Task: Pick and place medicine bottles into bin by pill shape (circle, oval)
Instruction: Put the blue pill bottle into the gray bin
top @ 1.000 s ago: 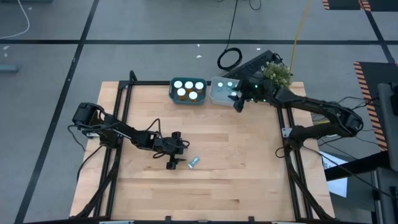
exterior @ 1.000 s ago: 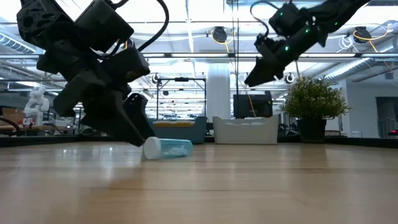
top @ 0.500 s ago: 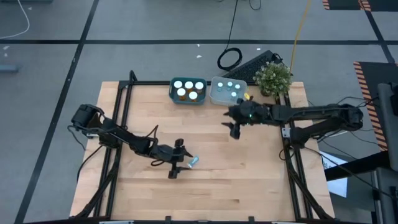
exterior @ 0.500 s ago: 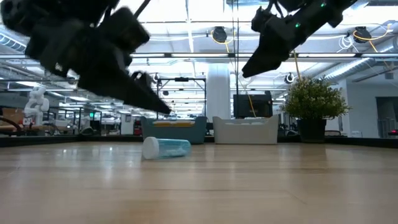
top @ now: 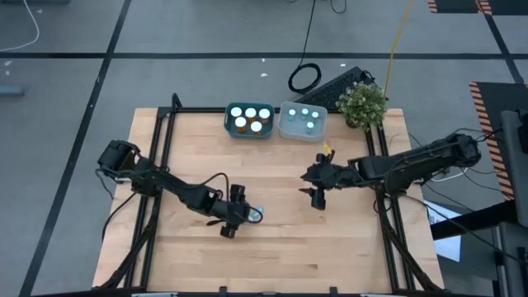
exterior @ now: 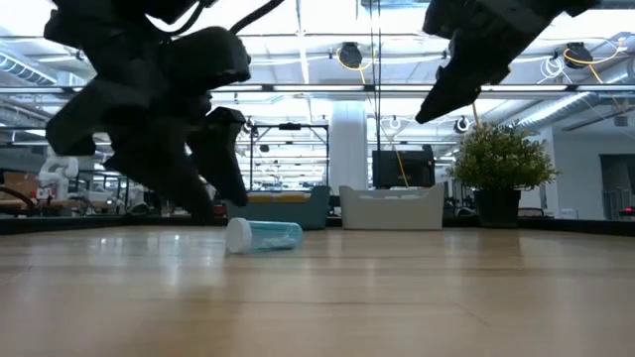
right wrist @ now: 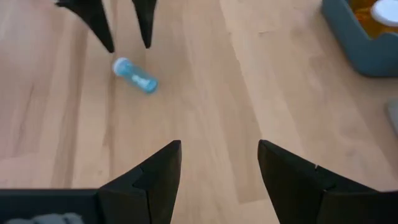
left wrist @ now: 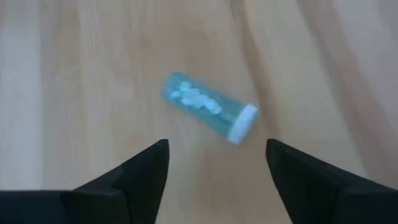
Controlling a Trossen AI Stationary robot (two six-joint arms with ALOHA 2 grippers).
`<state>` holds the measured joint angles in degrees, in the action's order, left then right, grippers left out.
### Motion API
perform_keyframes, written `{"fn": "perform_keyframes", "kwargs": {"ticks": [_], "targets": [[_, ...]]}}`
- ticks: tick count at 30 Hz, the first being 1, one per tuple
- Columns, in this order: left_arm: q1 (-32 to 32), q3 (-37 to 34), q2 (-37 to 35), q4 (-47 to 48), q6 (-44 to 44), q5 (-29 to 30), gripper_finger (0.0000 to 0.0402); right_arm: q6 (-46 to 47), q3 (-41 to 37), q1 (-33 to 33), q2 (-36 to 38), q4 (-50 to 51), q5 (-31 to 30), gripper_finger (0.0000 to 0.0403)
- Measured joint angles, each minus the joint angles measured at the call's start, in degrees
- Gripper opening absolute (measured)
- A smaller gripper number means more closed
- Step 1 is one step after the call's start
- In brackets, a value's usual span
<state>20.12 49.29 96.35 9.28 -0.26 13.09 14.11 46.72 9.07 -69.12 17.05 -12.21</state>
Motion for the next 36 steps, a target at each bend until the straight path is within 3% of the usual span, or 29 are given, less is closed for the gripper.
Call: {"fn": "perform_keyframes", "kwargs": {"ticks": [5,12,22,31,36], "targets": [[1.1,-0.1,1.1,-0.4,2.6,-7.4,0.0205,0.2,0.0,2.4,0.0,0.2,0.0,0.0205],[1.2,-0.1,6.3,-8.0,1.7,-6.8,0.0123,0.2,0.0,2.7,0.0,0.4,0.0,0.0205],[-2.1,2.9,8.6,-24.1,-12.2,-6.6,0.0113,0.0,0.0,2.7,0.0,1.5,0.0,0.0205],[-4.5,14.1,4.0,8.2,-30.2,-6.8,0.0116,0.0,0.0,4.1,0.0,3.6,0.2,0.0205],[-4.4,15.8,4.9,8.9,-52.2,-5.0,0.0141,0.0,0.0,4.2,0.0,5.5,0.2,0.0205]]}}
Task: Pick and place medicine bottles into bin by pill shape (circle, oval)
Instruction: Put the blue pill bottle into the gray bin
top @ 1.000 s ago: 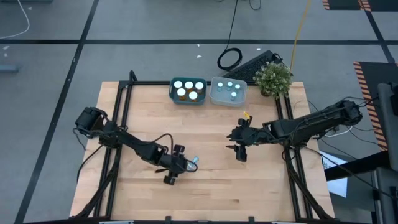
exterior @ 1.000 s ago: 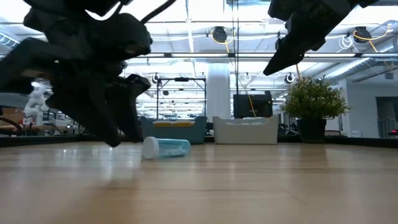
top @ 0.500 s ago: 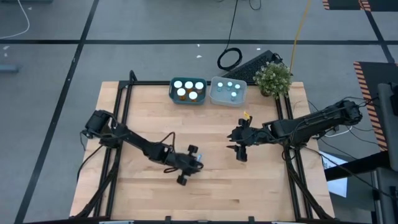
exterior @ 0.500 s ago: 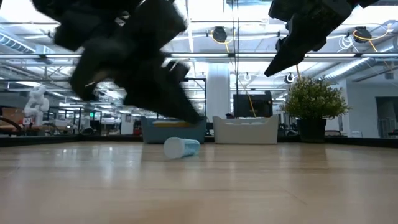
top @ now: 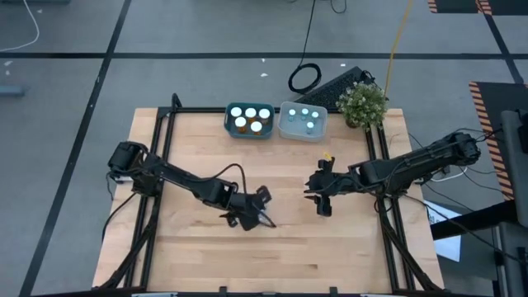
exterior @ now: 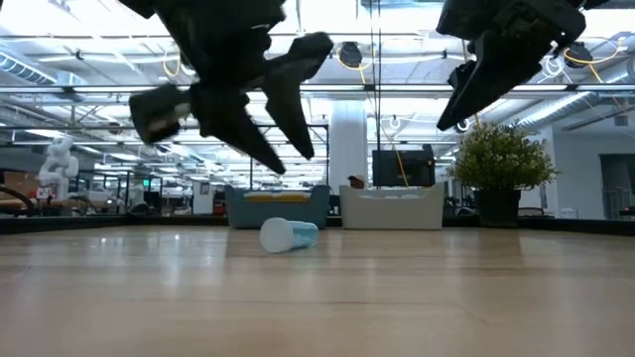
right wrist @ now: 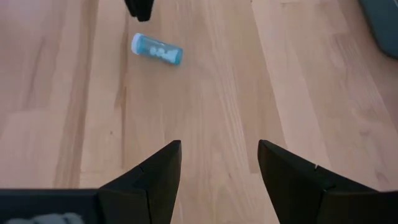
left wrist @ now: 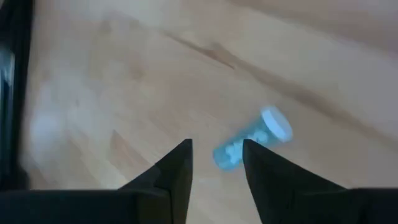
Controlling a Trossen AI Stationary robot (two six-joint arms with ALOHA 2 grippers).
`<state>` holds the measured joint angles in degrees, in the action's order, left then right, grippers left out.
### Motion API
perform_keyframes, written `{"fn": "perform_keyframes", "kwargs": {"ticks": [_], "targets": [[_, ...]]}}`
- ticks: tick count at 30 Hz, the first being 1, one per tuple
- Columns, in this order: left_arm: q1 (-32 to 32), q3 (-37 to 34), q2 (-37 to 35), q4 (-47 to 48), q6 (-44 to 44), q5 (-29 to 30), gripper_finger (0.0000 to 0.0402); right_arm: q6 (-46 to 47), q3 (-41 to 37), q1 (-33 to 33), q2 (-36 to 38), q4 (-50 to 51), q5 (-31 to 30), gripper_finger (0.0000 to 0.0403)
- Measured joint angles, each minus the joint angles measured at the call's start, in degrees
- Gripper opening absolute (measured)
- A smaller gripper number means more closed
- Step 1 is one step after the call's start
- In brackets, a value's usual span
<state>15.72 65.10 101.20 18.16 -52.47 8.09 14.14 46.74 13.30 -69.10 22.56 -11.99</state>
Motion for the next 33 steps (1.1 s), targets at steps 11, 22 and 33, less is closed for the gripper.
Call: {"fn": "perform_keyframes", "kwargs": {"ticks": [11,22,33], "targets": [[-0.4,-0.3,6.0,-2.0,-33.4,4.8,0.0188,1.2,0.0,1.8,1.7,4.7,0.0,0.0205],[0.7,0.1,11.0,-5.4,-41.1,5.9,0.0189,3.0,-0.1,3.6,4.0,5.8,-1.6,0.0205],[0.7,0.1,11.9,-6.1,-27.6,7.8,0.0156,3.1,0.0,3.7,4.2,5.1,-1.7,0.0205]]}}
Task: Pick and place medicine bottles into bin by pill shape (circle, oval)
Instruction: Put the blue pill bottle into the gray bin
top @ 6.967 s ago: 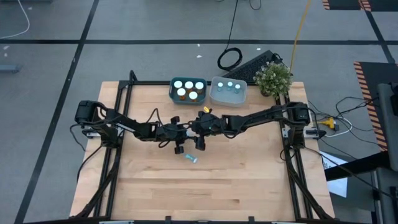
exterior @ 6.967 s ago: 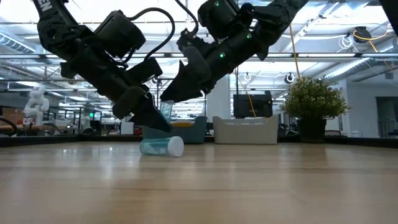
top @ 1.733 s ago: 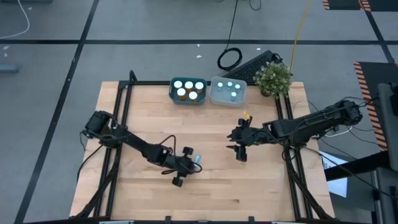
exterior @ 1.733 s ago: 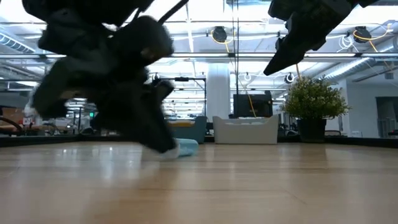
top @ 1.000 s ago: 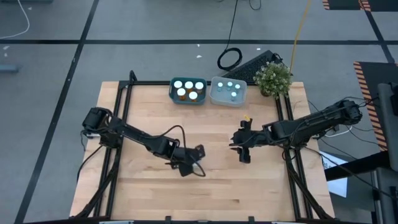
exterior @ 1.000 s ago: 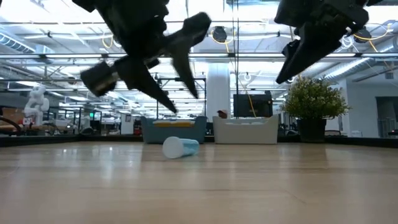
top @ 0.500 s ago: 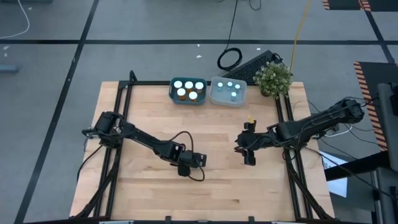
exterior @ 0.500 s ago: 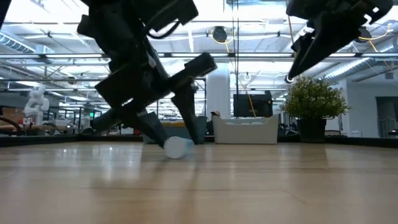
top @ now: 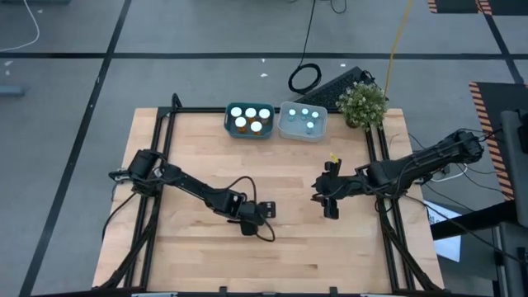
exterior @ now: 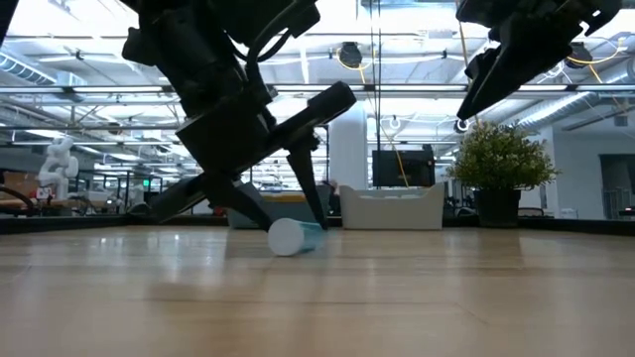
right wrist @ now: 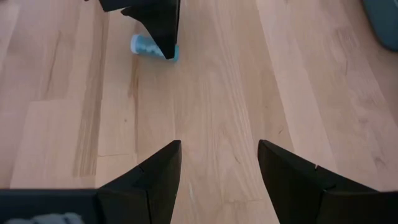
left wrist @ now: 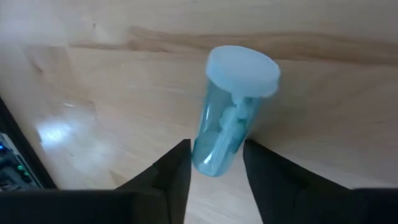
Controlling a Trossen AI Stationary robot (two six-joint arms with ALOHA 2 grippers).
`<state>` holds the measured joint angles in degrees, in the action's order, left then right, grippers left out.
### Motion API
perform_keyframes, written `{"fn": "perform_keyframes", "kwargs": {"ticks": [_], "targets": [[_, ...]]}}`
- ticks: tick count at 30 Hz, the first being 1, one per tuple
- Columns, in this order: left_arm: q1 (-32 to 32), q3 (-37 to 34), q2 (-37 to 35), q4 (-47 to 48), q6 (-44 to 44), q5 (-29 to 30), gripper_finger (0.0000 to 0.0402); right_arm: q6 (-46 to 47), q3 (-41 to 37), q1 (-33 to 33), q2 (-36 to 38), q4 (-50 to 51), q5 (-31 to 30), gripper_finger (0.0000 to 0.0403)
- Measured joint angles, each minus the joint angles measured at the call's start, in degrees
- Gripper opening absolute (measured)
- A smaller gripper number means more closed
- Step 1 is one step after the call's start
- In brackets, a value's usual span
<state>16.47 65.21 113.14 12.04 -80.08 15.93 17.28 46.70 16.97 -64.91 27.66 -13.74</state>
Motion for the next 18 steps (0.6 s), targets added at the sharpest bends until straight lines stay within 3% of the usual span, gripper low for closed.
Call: {"fn": "perform_keyframes", "kwargs": {"ticks": [7,12,18], "targets": [[0.1,0.0,0.0,1.6,5.4,-0.6,0.0109,0.9,0.0,0.0,0.0,0.0,0.0,0.0205],[0.2,-0.1,-0.4,2.3,12.7,1.5,0.0107,1.1,0.0,0.0,0.0,0.0,0.0,0.0205],[-0.1,-0.3,-1.2,3.7,28.0,4.4,0.0107,1.1,-0.8,0.0,0.0,-1.7,0.0,0.0205]]}}
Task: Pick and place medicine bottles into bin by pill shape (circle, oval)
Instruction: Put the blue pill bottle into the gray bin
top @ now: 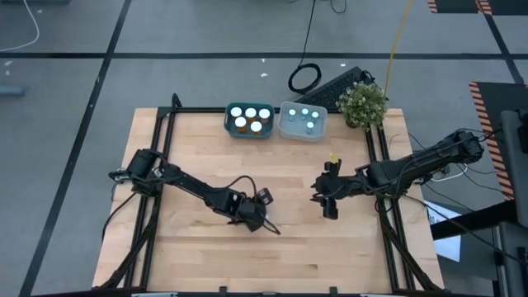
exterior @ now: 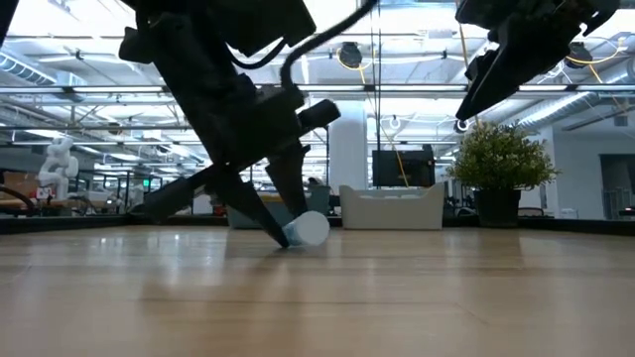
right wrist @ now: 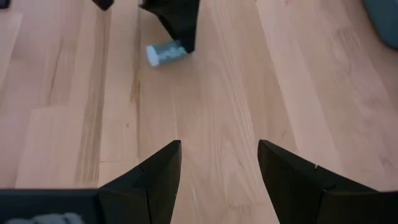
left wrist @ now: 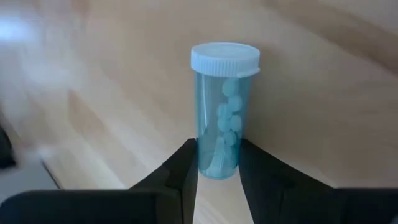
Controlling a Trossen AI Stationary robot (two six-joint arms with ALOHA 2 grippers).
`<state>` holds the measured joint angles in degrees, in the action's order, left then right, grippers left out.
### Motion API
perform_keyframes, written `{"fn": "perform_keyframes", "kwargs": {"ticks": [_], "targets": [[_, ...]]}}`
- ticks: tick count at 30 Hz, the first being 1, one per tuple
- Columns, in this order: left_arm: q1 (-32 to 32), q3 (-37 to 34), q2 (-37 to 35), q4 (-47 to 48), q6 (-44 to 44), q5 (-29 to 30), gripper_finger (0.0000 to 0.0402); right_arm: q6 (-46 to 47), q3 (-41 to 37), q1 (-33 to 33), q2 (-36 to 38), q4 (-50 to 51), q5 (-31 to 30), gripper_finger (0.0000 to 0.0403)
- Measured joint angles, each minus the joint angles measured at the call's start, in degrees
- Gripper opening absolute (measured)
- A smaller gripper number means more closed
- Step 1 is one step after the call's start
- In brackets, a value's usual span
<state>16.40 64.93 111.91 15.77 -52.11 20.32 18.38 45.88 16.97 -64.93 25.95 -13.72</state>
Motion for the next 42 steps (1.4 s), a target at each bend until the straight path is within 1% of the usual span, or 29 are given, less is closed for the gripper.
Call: {"fn": "perform_keyframes", "kwargs": {"ticks": [2,5,10,12,14,16,20,25,26,29,33,36,42], "targets": [[0.0,0.0,-0.3,0.4,4.6,1.3,0.0107,-0.5,-1.6,0.0,0.0,-2.9,0.0,0.0205],[0.0,-0.1,-0.5,0.6,11.3,1.9,0.0107,-1.8,-5.0,0.0,0.0,-10.5,0.0,0.0205],[-1.2,-0.1,-0.9,1.0,24.2,2.0,0.0107,-6.2,-12.5,0.0,0.0,-28.8,-0.3,0.0205],[-2.0,-0.1,-1.1,1.1,29.8,2.0,0.0107,-8.1,-15.0,0.0,-0.8,-36.3,-2.8,0.0205],[-2.8,-0.1,-1.3,0.8,35.3,2.1,0.0107,-10.6,-16.6,0.0,-2.1,-41.2,-5.0,0.0205],[-3.8,0.0,-1.4,0.8,40.0,2.0,0.0108,-13.3,-16.8,0.0,-4.0,-44.5,-6.1,0.0205],[-5.9,0.0,-1.4,0.8,47.7,1.5,0.0108,-18.8,-16.8,-0.5,-9.3,-52.0,-6.1,0.0206],[-8.2,0.0,-1.4,-0.6,58.8,-2.7,0.0108,-20.7,-16.8,-3.7,-16.7,-60.3,-5.5,0.0220],[-8.5,0.0,-1.4,-1.3,60.6,-3.8,0.0108,-20.6,-16.8,-4.6,-18.1,-61.2,-4.5,0.0224],[-8.9,0.0,-1.4,-4.0,62.8,-6.0,0.0108,-20.1,-16.8,-6.9,-22.0,-65.4,-1.1,0.0236],[-8.6,0.0,-1.4,-7.5,62.4,-7.4,0.0108,-18.5,-16.8,-9.2,-25.9,-70.7,4.9,0.0241],[-8.5,0.0,-1.4,-9.2,61.3,-8.8,0.0108,-17.5,-16.7,-10.3,-27.8,-72.7,9.0,0.0242],[-8.6,0.1,-1.4,-10.3,60.9,-9.8,0.0108,-17.4,-16.5,-10.7,-29.7,-74.5,10.3,0.0231]]}}
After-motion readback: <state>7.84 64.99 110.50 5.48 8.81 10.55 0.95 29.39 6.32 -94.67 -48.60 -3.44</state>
